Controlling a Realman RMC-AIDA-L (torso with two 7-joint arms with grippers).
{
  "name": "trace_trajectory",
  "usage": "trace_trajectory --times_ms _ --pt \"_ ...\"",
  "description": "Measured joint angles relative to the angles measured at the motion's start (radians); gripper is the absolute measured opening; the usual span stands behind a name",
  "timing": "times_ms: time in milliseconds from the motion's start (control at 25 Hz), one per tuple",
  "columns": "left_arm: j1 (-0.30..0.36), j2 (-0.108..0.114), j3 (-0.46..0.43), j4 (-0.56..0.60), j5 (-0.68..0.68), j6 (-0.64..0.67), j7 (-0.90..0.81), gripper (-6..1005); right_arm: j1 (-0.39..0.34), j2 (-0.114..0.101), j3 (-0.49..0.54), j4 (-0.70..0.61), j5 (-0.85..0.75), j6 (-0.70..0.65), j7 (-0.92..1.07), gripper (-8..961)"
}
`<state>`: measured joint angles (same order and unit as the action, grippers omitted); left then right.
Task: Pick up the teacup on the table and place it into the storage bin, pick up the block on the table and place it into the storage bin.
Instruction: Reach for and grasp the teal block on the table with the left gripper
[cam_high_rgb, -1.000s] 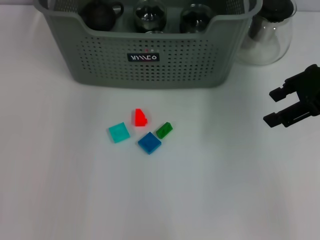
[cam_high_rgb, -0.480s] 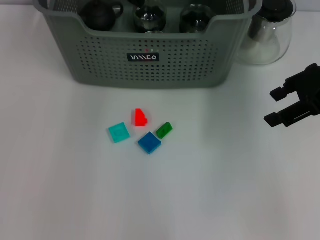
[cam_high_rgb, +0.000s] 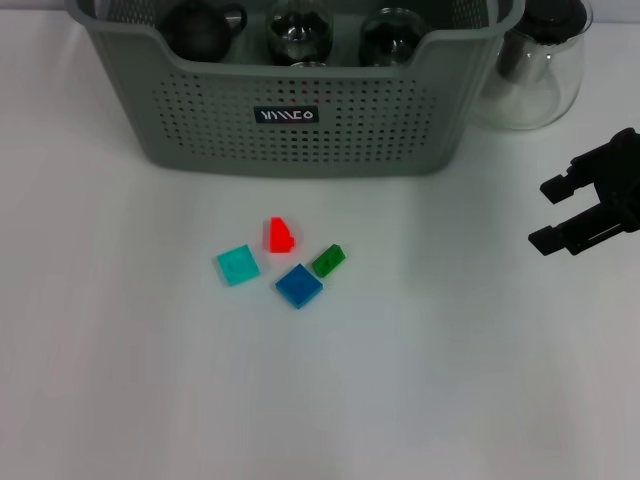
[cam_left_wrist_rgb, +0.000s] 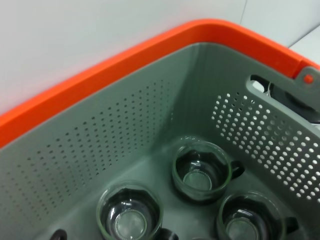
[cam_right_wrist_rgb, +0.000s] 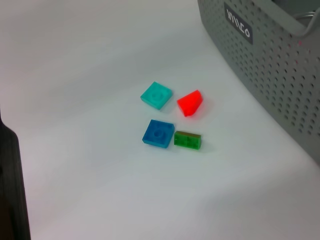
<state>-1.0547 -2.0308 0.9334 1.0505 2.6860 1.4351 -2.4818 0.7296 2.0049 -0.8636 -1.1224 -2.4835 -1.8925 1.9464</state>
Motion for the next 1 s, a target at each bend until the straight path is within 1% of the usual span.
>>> trace_trajectory --times_ms 120,200,280,400,480,520,600,720,880,920,1000 --pt "0.068 -0.008 -0.029 0.149 -0.096 0.073 0.044 577 0.003 0.0 0.0 0.002 0.0 0.005 -0.004 806" --pt "0.131 -0.015 -0.061 0.266 -0.22 0.136 0.097 670 0.004 0.001 -0.001 0.002 0.0 0.006 -0.005 806" --pt "0.199 -0.018 -0.092 0.363 -0.374 0.2 0.166 687 0.005 0.002 -0.002 0.003 0.0 0.008 -0.006 806" --pt "0.318 -0.022 -0.102 0.467 -0.604 0.296 0.266 712 0.006 0.003 0.0 0.003 0.0 0.009 -0.006 806" --pt "0.387 -0.034 -0.097 0.512 -0.694 0.375 0.336 722 0.005 0.004 0.002 0.003 0.0 0.008 -0.006 806" --pt "0.414 -0.044 -0.091 0.524 -0.71 0.414 0.368 723 0.005 0.004 0.002 0.003 0.0 0.009 -0.006 806" --pt "0.462 -0.065 -0.059 0.537 -0.698 0.472 0.412 727 0.004 0.008 0.001 0.007 0.0 0.011 -0.006 806" --pt "0.501 -0.084 0.032 0.534 -0.581 0.484 0.426 732 0.006 0.012 -0.001 0.017 0.0 0.013 -0.006 806" --pt "0.503 -0.125 0.114 0.513 -0.332 0.429 0.419 739 0.008 0.018 -0.001 0.018 0.0 0.015 -0.007 807" --pt "0.501 -0.131 0.139 0.505 -0.281 0.412 0.412 741 0.008 0.019 -0.001 0.018 0.001 0.016 -0.007 807" --pt "0.5 -0.137 0.218 0.478 -0.183 0.366 0.382 744 0.008 0.022 -0.002 0.018 0.0 0.017 -0.009 807"
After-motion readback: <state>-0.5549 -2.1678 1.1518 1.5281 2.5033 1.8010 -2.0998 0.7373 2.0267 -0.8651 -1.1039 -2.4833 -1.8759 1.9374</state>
